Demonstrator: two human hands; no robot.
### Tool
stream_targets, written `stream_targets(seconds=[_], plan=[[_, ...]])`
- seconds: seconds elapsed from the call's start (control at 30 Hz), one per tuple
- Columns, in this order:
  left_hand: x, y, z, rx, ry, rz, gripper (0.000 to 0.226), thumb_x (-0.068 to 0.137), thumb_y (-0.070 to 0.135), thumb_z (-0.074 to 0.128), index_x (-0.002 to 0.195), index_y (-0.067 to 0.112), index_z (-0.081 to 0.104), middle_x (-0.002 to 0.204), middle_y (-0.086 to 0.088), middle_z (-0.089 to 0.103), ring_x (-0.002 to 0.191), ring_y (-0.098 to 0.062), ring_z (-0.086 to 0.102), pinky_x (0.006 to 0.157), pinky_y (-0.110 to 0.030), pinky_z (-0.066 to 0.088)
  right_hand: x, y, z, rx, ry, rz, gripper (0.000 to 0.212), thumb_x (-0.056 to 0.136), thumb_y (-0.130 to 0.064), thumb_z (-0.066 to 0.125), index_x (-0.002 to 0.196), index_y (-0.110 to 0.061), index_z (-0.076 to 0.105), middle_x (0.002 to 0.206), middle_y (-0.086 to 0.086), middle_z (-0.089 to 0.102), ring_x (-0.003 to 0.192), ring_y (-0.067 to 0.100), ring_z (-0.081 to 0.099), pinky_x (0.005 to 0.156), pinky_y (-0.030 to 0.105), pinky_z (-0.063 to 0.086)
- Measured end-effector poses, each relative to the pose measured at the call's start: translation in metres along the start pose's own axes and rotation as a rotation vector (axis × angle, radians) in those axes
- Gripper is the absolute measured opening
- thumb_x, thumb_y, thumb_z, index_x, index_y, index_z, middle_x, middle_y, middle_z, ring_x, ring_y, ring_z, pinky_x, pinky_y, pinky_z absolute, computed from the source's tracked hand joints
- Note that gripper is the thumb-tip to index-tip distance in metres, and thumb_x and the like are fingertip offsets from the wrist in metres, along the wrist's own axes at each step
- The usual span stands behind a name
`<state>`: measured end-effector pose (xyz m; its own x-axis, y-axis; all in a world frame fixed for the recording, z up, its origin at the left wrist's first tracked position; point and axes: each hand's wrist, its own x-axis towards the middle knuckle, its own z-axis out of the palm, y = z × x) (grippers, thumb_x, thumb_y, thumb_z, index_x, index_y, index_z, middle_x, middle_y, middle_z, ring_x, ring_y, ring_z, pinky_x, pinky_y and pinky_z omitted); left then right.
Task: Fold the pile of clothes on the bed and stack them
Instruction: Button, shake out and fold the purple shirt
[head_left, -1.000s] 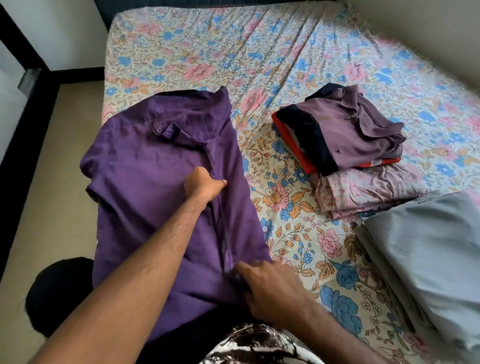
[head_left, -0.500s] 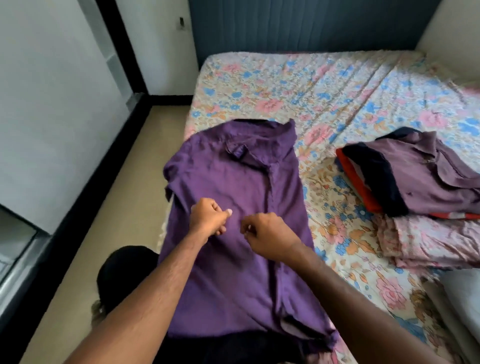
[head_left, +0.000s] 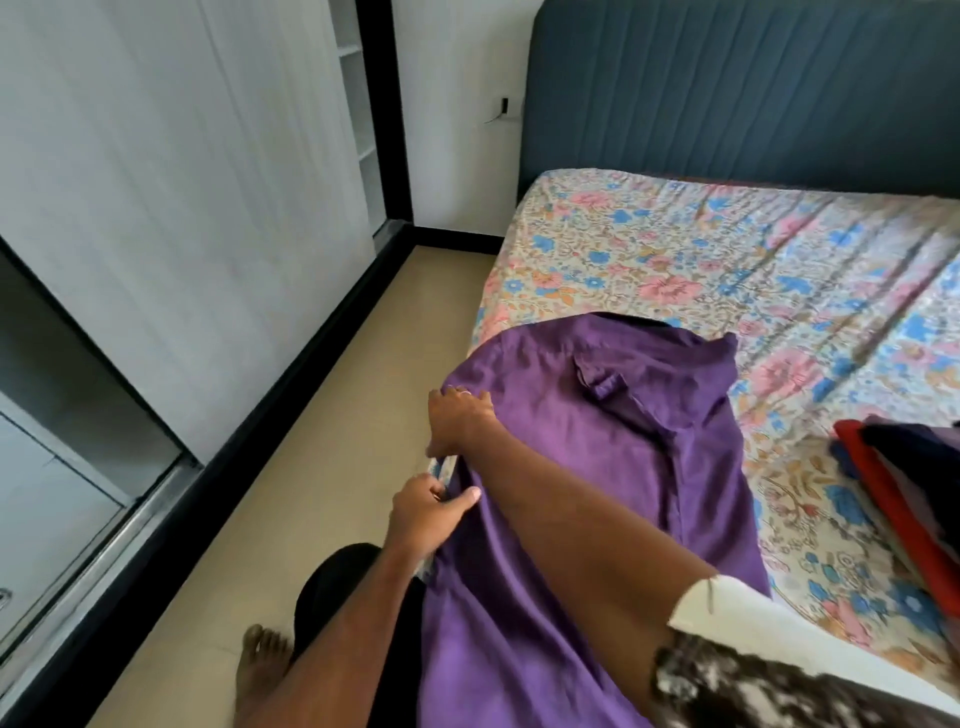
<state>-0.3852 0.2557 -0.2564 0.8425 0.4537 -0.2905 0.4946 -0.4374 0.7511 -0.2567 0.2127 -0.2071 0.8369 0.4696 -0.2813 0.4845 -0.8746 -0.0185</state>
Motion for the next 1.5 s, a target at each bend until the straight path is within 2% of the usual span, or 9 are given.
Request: stream_targets(seconds=[0.2, 0.37, 0.5, 0.67, 0.87, 1.07, 1.2, 1.33, 1.5], plan=[[-0.017, -0.007, -0.009, 0.102, -0.119, 0.086, 0.036, 0.07, 0.046, 0.082, 0.074, 0.024, 0.053, 0.073, 0.012, 0.06, 0.07, -0.012, 0.061, 0.061, -0.024, 0.04, 0.041, 0.0, 0.037, -0.006, -0.059, 0.214, 0.096, 0.091, -0.034, 0.064, 0.162, -0.005, 0.006, 0.17, 0.011, 0.005, 0.158, 0.027, 0.0, 0.119, 0.07, -0.003], [-0.025, -0.016, -0.009, 0.179, -0.267, 0.198, 0.051, 0.066, 0.045, 0.075, 0.11, 0.026, 0.056, 0.103, 0.009, 0.066, 0.103, -0.021, 0.066, 0.077, -0.027, 0.044, 0.045, -0.004, 0.047, 0.014, 0.008, 0.222, 0.045, 0.104, -0.023, 0.04, 0.146, -0.016, 0.052, 0.162, 0.01, 0.034, 0.158, 0.028, 0.004, 0.119, 0.07, -0.005], [-0.033, -0.012, -0.004, -0.045, -0.245, 0.307, 0.051, 0.066, 0.036, 0.077, 0.112, 0.032, 0.055, 0.105, 0.017, 0.066, 0.101, -0.003, 0.065, 0.088, -0.017, 0.046, 0.038, 0.02, 0.016, 0.66, 0.21, 0.277, 0.034, 0.1, -0.015, 0.044, 0.128, -0.01, 0.063, 0.132, 0.017, 0.063, 0.133, 0.032, 0.053, 0.121, 0.055, 0.025], [-0.042, 0.036, 0.008, -0.229, -0.337, 0.444, 0.063, 0.074, 0.02, 0.076, 0.134, 0.021, 0.056, 0.121, 0.011, 0.068, 0.109, -0.003, 0.066, 0.098, -0.023, 0.05, 0.004, 0.111, -0.024, 1.615, 0.546, 0.419, 0.027, 0.106, -0.019, 0.047, 0.098, -0.005, 0.068, 0.091, 0.013, 0.069, 0.082, 0.028, 0.067, 0.074, 0.038, 0.056], [-0.075, 0.09, 0.059, 0.093, -0.454, 0.516, 0.058, 0.069, 0.024, 0.079, 0.125, 0.02, 0.061, 0.111, 0.003, 0.07, 0.096, -0.015, 0.067, 0.087, -0.034, 0.056, -0.058, 0.239, 0.008, 1.198, 0.648, 0.982, 0.051, 0.084, -0.019, 0.065, 0.132, -0.003, 0.055, 0.126, 0.024, 0.065, 0.117, 0.04, 0.063, 0.097, 0.041, 0.052], [-0.096, 0.079, 0.082, 0.366, -0.426, 0.575, 0.057, 0.069, 0.037, 0.085, 0.12, 0.025, 0.061, 0.112, 0.001, 0.068, 0.101, -0.019, 0.065, 0.076, -0.026, 0.046, -0.111, 0.241, 0.026, 1.01, 0.578, 0.822, 0.08, 0.084, -0.007, 0.063, 0.153, -0.006, 0.022, 0.128, 0.024, 0.06, 0.115, 0.044, 0.06, 0.09, 0.043, 0.052], [-0.099, 0.075, 0.066, 0.427, -0.37, 0.548, 0.065, 0.065, 0.044, 0.088, 0.121, 0.024, 0.062, 0.117, -0.001, 0.068, 0.108, -0.023, 0.065, 0.09, -0.038, 0.055, -0.157, 0.195, 0.044, 0.83, 0.797, 0.528, 0.057, 0.082, -0.003, 0.06, 0.137, -0.013, 0.05, 0.119, 0.015, 0.062, 0.112, 0.038, 0.058, 0.093, 0.045, 0.048], [-0.114, 0.064, 0.046, 0.687, -0.396, 0.489, 0.078, 0.065, 0.056, 0.085, 0.128, 0.021, 0.055, 0.129, 0.001, 0.058, 0.117, -0.027, 0.059, 0.095, -0.042, 0.051, -0.224, 0.134, 0.083, 0.697, 0.658, 0.326, 0.012, 0.097, -0.029, 0.061, 0.106, -0.023, 0.066, 0.099, 0.001, 0.058, 0.095, 0.028, 0.061, 0.081, 0.038, 0.048], [-0.137, 0.059, 0.033, 0.642, -0.549, 0.517, 0.082, 0.064, 0.037, 0.09, 0.135, 0.021, 0.051, 0.133, 0.0, 0.06, 0.118, -0.024, 0.059, 0.098, -0.04, 0.051, -0.268, 0.103, 0.098, 0.952, 0.507, 0.39, 0.027, 0.089, -0.056, 0.065, 0.101, -0.032, 0.065, 0.084, -0.005, 0.067, 0.078, 0.013, 0.065, 0.07, 0.035, 0.053]])
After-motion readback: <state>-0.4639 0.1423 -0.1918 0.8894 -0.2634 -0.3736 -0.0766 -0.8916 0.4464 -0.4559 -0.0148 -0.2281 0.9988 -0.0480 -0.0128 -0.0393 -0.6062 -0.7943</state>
